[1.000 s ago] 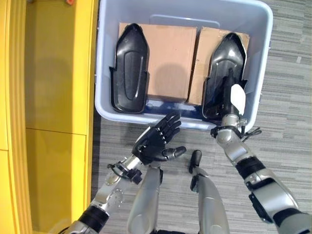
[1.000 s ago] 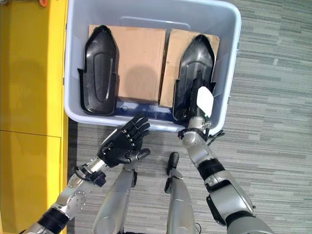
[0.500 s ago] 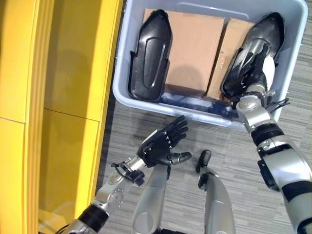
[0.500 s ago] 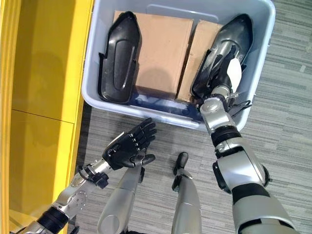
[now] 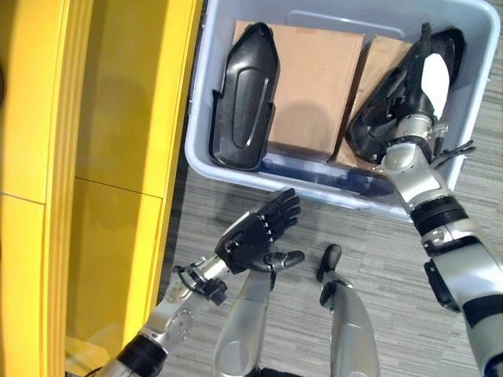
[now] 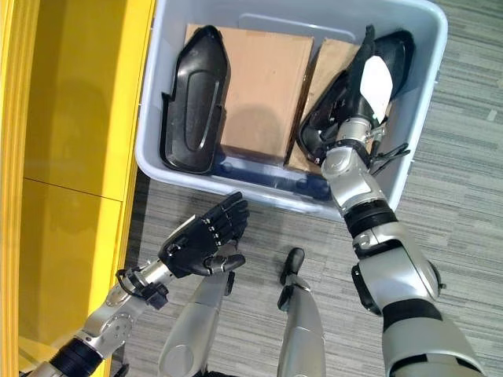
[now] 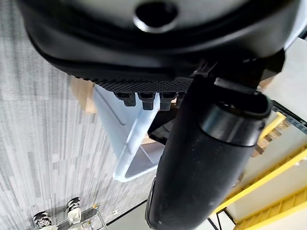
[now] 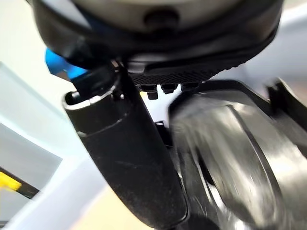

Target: Move parts from the plastic box to the shelf.

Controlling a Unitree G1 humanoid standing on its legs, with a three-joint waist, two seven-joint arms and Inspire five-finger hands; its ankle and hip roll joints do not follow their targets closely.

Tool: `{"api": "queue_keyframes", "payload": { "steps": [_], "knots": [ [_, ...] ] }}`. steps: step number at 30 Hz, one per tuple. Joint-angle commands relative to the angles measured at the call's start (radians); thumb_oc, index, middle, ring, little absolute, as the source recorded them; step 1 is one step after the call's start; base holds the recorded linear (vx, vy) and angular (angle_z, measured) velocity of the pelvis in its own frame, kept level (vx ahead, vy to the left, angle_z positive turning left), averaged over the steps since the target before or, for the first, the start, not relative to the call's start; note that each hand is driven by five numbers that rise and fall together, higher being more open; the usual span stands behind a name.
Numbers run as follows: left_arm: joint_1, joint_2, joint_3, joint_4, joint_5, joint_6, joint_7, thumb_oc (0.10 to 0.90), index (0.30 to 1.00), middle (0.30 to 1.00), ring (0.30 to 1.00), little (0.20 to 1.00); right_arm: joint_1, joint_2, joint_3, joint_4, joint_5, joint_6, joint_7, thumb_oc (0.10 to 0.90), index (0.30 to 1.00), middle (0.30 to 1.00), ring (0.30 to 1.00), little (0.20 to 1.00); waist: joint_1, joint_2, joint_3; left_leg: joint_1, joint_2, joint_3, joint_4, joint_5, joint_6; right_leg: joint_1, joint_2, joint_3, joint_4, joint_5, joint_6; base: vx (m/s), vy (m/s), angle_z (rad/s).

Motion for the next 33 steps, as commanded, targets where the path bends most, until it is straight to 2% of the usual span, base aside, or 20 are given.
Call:
{"api": "queue_keyframes", "payload": {
  "steps": [1, 3, 8, 11, 12, 13, 16, 20, 21, 26, 28, 32, 33],
  "knots": [
    [0.043, -0.03, -0.019, -0.091, -0.009, -0.095, -0.091, 0.9, 1.0, 1.0, 1.0, 1.0, -0.053, -0.096, -0.031, -0.156, -0.164, -0.095, -0.116, 0.9, 1.0, 1.0, 1.0, 1.0, -0.009, 0.014, -0.017, 0.05, -0.032, 0.087, -0.054, -0.049, 0.049, 0.078, 0.033, -0.001, 0.006, -0.021, -0.017, -0.02, 0.016, -0.1],
    [0.046, -0.039, -0.021, -0.074, -0.007, -0.111, -0.105, 0.9, 1.0, 1.0, 1.0, 1.0, -0.019, -0.099, -0.046, -0.242, -0.268, -0.096, -0.142, 0.9, 1.0, 1.0, 1.0, 1.0, -0.019, 0.016, -0.017, 0.059, -0.032, 0.093, -0.054, -0.052, 0.05, 0.083, 0.034, 0.006, 0.002, -0.02, -0.016, -0.04, 0.014, -0.08],
    [0.054, -0.054, -0.018, -0.054, -0.005, -0.13, -0.113, 0.9, 1.0, 1.0, 1.0, 1.0, 0.06, -0.099, -0.048, -0.356, -0.334, -0.064, -0.155, 0.9, 1.0, 1.0, 1.0, 1.0, -0.041, 0.019, -0.017, 0.074, -0.03, 0.103, -0.056, -0.057, 0.05, 0.084, 0.039, 0.02, 0.005, -0.021, -0.019, -0.02, 0.017, -0.05],
    [0.056, -0.062, -0.016, -0.048, -0.008, -0.139, -0.112, 0.9, 1.0, 1.0, 1.0, 1.0, 0.111, -0.085, -0.054, -0.398, -0.316, -0.049, -0.161, 0.9, 1.0, 1.0, 1.0, 1.0, -0.052, 0.019, -0.017, 0.078, -0.028, 0.108, -0.058, -0.059, 0.05, 0.083, 0.039, 0.025, 0.005, -0.021, -0.02, -0.02, 0.02, -0.07],
    [0.058, -0.067, -0.013, -0.044, -0.005, -0.144, -0.112, 0.9, 1.0, 1.0, 1.0, 1.0, 0.143, -0.073, -0.064, -0.425, -0.297, -0.014, -0.158, 0.9, 1.0, 1.0, 1.0, 1.0, -0.06, 0.019, -0.017, 0.081, -0.026, 0.111, -0.061, -0.06, 0.05, 0.082, 0.041, 0.03, 0.003, -0.02, -0.021, -0.01, 0.012, -0.04],
    [0.059, -0.07, -0.013, -0.045, -0.003, -0.145, -0.11, 0.9, 1.0, 1.0, 1.0, 1.0, 0.158, -0.068, -0.07, -0.431, -0.288, -0.011, -0.159, 0.9, 1.0, 1.0, 1.0, 1.0, -0.063, 0.019, -0.017, 0.083, -0.025, 0.111, -0.062, -0.06, 0.05, 0.082, 0.042, 0.031, 0.004, -0.02, -0.022, -0.01, 0.015, -0.04],
    [0.058, -0.088, -0.019, -0.054, 0.014, -0.155, -0.081, 0.9, 1.0, 1.0, 1.0, 1.0, 0.255, -0.012, -0.089, -0.5, -0.185, 0.0, -0.147, 0.9, 1.0, 1.0, 1.0, 1.0, -0.086, 0.016, -0.017, 0.088, -0.02, 0.121, -0.07, -0.062, 0.051, 0.076, 0.046, 0.043, 0.001, -0.017, -0.025, -0.01, 0.021, -0.08],
    [0.05, -0.105, -0.027, -0.07, 0.026, -0.156, -0.04, 0.9, 1.0, 1.0, 1.0, 1.0, 0.319, 0.043, -0.086, -0.556, -0.127, 0.04, -0.121, 0.9, 1.0, 1.0, 1.0, 1.0, -0.103, 0.016, -0.017, 0.086, -0.018, 0.128, -0.07, -0.065, 0.051, 0.064, 0.05, 0.053, 0.006, -0.016, -0.029, 0.0, 0.03, -0.11],
    [0.046, -0.111, -0.03, -0.075, 0.029, -0.156, -0.021, 0.9, 1.0, 1.0, 1.0, 1.0, 0.347, 0.067, -0.081, -0.579, -0.113, 0.064, -0.092, 0.9, 1.0, 1.0, 1.0, 1.0, -0.11, 0.016, -0.017, 0.084, -0.017, 0.129, -0.068, -0.066, 0.051, 0.059, 0.052, 0.057, 0.011, -0.016, -0.031, 0.01, 0.032, -0.11],
    [0.033, -0.163, -0.043, -0.075, 0.044, -0.123, 0.008, 0.9, 1.0, 1.0, 1.0, 1.0, 0.406, 0.155, -0.004, -0.636, -0.166, 0.047, -0.039, 0.9, 1.0, 1.0, 1.0, 1.0, -0.125, 0.02, -0.017, 0.069, -0.016, 0.142, -0.06, -0.068, 0.053, 0.035, 0.053, 0.065, 0.022, -0.016, -0.038, 0.0, 0.037, -0.09],
    [0.029, -0.167, -0.058, -0.068, 0.148, -0.168, 0.069, 0.9, 1.0, 1.0, 1.0, 1.0, 0.403, 0.171, 0.025, -0.644, -0.216, 0.055, 0.013, 0.9, 1.0, 1.0, 1.0, 1.0, -0.122, 0.024, -0.017, 0.065, -0.019, 0.142, -0.054, -0.066, 0.054, 0.032, 0.051, 0.063, 0.026, -0.016, -0.041, 0.0, 0.011, -0.02],
    [0.023, -0.165, -0.045, -0.057, 0.04, -0.168, 0.051, 0.9, 1.0, 1.0, 1.0, 1.0, 0.383, 0.17, 0.082, -0.661, -0.256, 0.067, 0.025, 0.9, 1.0, 1.0, 1.0, 1.0, -0.117, 0.03, -0.017, 0.065, -0.023, 0.141, -0.055, -0.064, 0.053, 0.032, 0.048, 0.059, 0.027, -0.018, -0.042, 0.01, 0.029, 0.02],
    [0.018, -0.165, -0.039, -0.056, 0.054, -0.166, 0.055, 0.9, 1.0, 1.0, 1.0, 1.0, 0.376, 0.174, 0.09, -0.665, -0.277, 0.069, 0.021, 0.9, 1.0, 1.0, 1.0, 1.0, -0.115, 0.031, -0.017, 0.065, -0.025, 0.141, -0.055, -0.062, 0.054, 0.034, 0.047, 0.058, 0.024, -0.016, -0.041, 0.0, 0.0, 0.0]
  ]
}}
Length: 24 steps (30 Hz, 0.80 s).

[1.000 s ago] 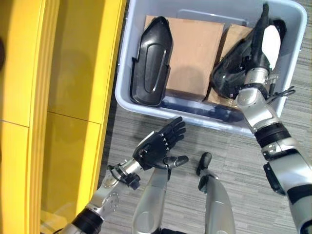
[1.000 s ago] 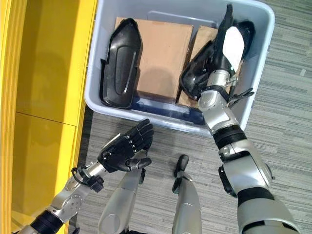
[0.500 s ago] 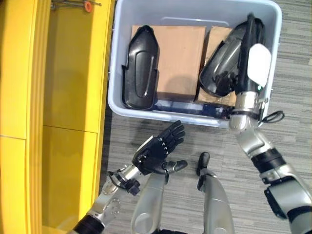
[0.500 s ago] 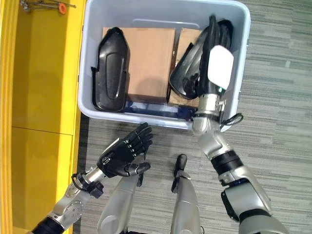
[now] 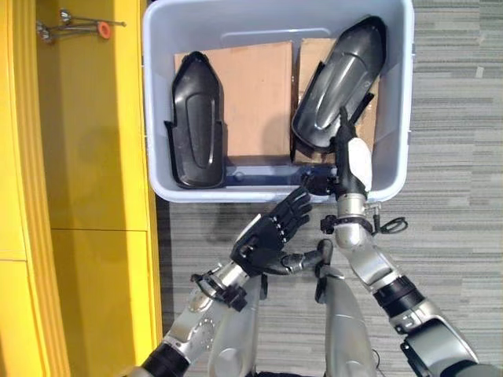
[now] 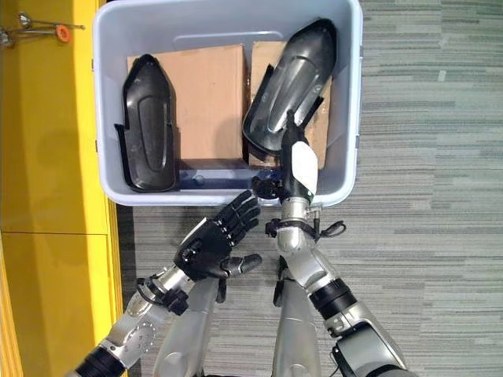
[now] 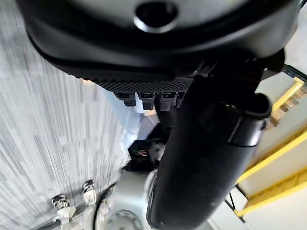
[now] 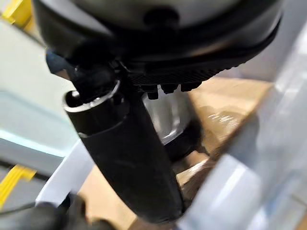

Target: Move parts from the plastic box to the shelf.

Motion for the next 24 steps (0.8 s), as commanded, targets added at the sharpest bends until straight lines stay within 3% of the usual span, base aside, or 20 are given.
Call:
{"api": "queue_keyframes", "payload": {
  "steps": [1, 5, 11, 18, 24],
  "knots": [
    [-0.008, -0.013, 0.003, -0.098, 0.001, -0.081, -0.03, 0.9, 1.0, 1.0, 1.0, 1.0, -0.104, -0.015, -0.001, -0.126, -0.137, -0.069, -0.031, 0.9, 1.0, 1.0, 1.0, 1.0, 0.019, 0.033, -0.018, 0.021, -0.027, 0.055, -0.028, -0.051, 0.029, 0.043, 0.042, -0.027, 0.02, -0.023, -0.051, 0.0, 0.014, 0.04],
    [-0.007, -0.006, 0.006, -0.101, 0.014, -0.092, -0.015, 0.9, 1.0, 1.0, 1.0, 1.0, -0.118, -0.036, 0.007, -0.143, -0.218, -0.044, -0.02, 0.9, 1.0, 1.0, 1.0, 1.0, 0.025, 0.038, -0.018, 0.022, -0.031, 0.051, -0.024, -0.05, 0.03, 0.044, 0.038, -0.036, 0.026, -0.025, -0.051, 0.02, 0.035, 0.03],
    [-0.001, 0.001, 0.002, -0.08, -0.004, -0.108, -0.037, 0.9, 1.0, 1.0, 1.0, 1.0, -0.138, -0.063, 0.009, -0.1, -0.438, 0.007, -0.136, 0.9, 1.0, 1.0, 1.0, 1.0, 0.032, 0.043, -0.018, 0.021, -0.033, 0.049, -0.02, -0.051, 0.034, 0.039, 0.034, -0.042, 0.037, -0.026, -0.049, 0.01, 0.019, 0.05],
    [-0.005, 0.004, 0.004, -0.065, -0.025, -0.102, -0.071, 0.9, 1.0, 1.0, 1.0, 1.0, -0.201, -0.114, 0.007, 0.033, -0.418, 0.108, -0.149, 0.9, 1.0, 1.0, 1.0, 1.0, 0.048, 0.052, -0.018, 0.015, -0.034, 0.046, -0.021, -0.051, 0.033, 0.034, 0.024, -0.053, 0.041, -0.027, -0.045, 0.0, 0.0, 0.0],
    [-0.013, 0.009, 0.007, -0.067, -0.036, -0.08, -0.08, 0.9, 1.0, 1.0, 1.0, 1.0, -0.26, -0.112, -0.006, 0.175, -0.351, 0.118, -0.168, 0.9, 1.0, 1.0, 1.0, 1.0, 0.067, 0.06, -0.018, 0.007, -0.037, 0.039, -0.019, -0.049, 0.034, 0.028, 0.018, -0.063, 0.05, -0.029, -0.043, 0.0, 0.0, 0.0]
  ]
}}
